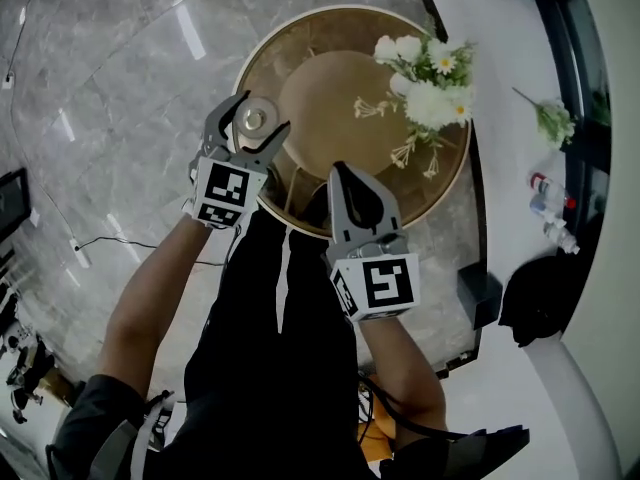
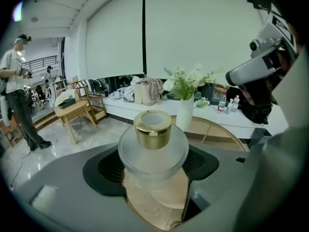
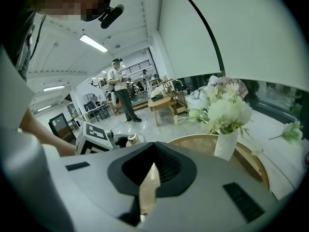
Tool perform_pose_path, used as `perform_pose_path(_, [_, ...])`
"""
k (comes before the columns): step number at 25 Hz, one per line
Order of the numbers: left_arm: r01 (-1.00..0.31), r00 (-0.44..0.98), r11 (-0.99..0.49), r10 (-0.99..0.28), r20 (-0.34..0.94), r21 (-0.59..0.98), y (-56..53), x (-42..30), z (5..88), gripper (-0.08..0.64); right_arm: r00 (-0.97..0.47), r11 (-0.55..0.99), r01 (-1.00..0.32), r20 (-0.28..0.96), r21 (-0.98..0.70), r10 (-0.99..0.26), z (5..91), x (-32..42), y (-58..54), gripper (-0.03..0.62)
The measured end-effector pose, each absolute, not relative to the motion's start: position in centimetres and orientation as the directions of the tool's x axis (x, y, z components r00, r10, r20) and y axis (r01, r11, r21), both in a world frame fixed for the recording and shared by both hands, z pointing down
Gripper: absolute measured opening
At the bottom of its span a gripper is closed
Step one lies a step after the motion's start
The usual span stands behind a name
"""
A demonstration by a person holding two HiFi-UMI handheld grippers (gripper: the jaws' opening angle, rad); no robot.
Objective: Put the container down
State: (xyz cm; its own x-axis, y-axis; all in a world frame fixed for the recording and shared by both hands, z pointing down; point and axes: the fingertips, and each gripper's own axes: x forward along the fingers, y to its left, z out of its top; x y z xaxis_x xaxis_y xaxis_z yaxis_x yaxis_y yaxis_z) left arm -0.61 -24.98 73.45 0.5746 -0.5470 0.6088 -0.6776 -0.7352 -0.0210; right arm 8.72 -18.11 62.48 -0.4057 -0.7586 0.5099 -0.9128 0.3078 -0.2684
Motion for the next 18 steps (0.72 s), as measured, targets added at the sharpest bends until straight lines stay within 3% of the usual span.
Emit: perform_pose_path(18, [-0.646,0.559,-0.763,-0.480,0.676,-0.008,-27.9,-0.1,85.8,0.337,-0.426,0.308,-0.904,0.581,-0.296,-0.693,74.9,5.8,-21.0,0.006])
